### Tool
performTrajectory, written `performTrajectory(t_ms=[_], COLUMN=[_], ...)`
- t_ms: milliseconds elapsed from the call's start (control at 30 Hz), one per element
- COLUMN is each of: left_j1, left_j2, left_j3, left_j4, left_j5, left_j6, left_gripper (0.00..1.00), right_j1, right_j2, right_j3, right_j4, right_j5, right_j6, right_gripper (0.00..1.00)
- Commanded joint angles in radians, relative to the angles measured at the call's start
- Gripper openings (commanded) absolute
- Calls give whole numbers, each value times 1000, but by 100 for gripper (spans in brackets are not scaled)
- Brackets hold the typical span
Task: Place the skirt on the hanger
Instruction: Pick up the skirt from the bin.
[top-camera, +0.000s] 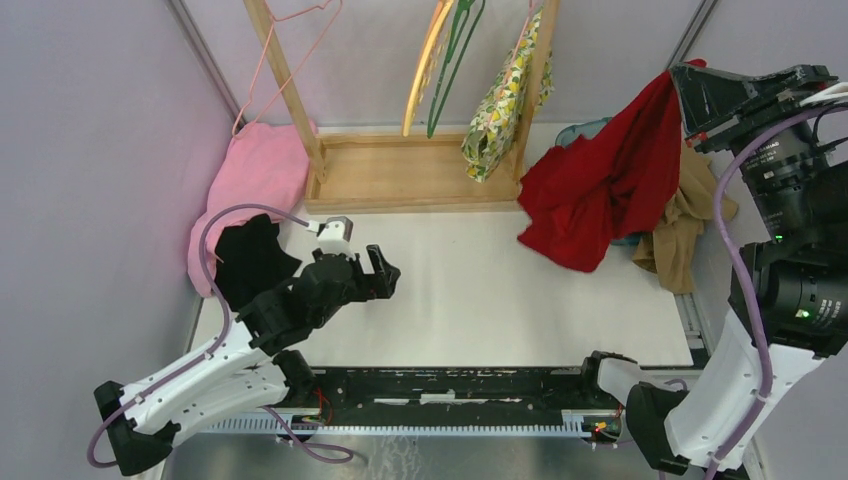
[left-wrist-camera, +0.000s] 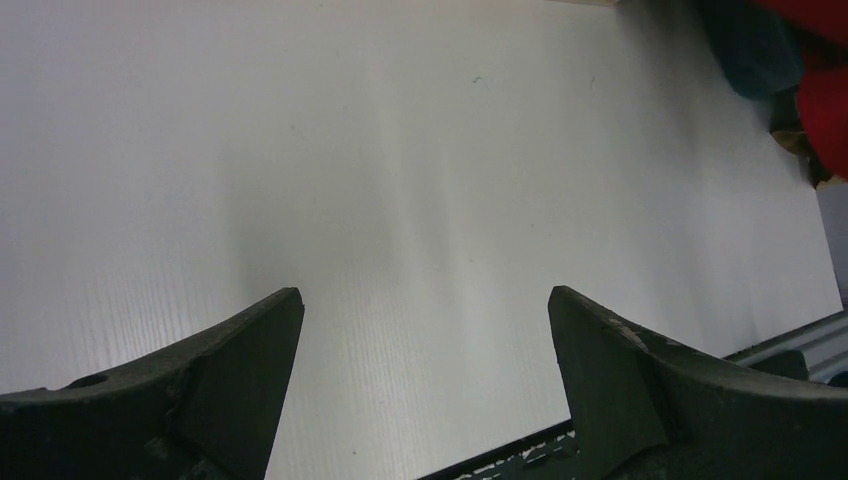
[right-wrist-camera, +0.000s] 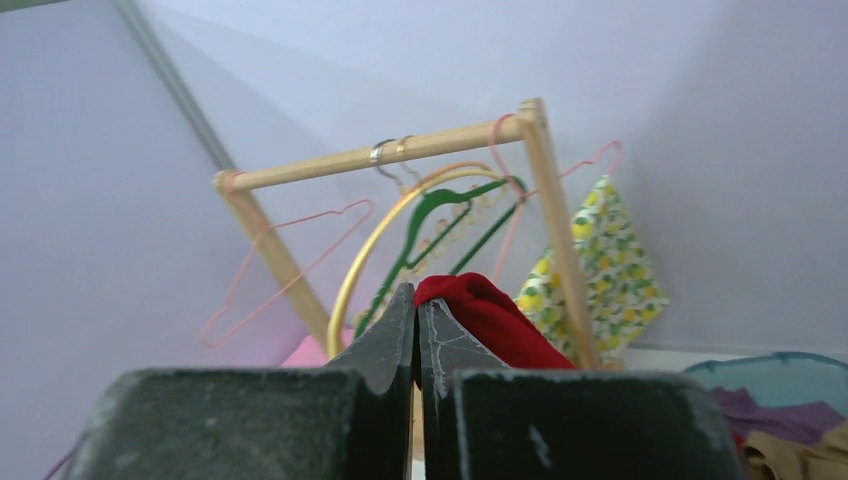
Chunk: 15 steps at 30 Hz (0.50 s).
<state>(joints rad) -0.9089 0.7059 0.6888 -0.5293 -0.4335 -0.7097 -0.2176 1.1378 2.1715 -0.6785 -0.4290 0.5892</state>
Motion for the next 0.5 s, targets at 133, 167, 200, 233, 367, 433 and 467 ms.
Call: performTrajectory(t_ms=[133,167,200,233,367,433,467], left_j1=[4,3,4,4,3,3,3], left_j2=[-52,-62,-72,-84,-126,-131,-131], left_j3=[-26,-34,-41,-47,-57,-55,-55], left_j4=[137,142,141,141,129,122,121], left_j5=[232,241,244,247,248,251,254], left_j6=[10,4,-3,-8,-21,-23,-26], left_gripper=[99,99,99,99,99,99,99], right_j1=[5,5,5,5,5,5,5], right_j2=[-27,-37,-45,-53,-74,-93,-106], right_j3=[-25,-64,-93,-109,-204,-296,-343], right_j4=[269,343,399,418,479,542,567], right_j5=[-313,-348,-372,-383,-427,-449,-454], right_j6=[299,363,409,429,474,518,522], right_gripper=[1,1,1,1,1,1,1])
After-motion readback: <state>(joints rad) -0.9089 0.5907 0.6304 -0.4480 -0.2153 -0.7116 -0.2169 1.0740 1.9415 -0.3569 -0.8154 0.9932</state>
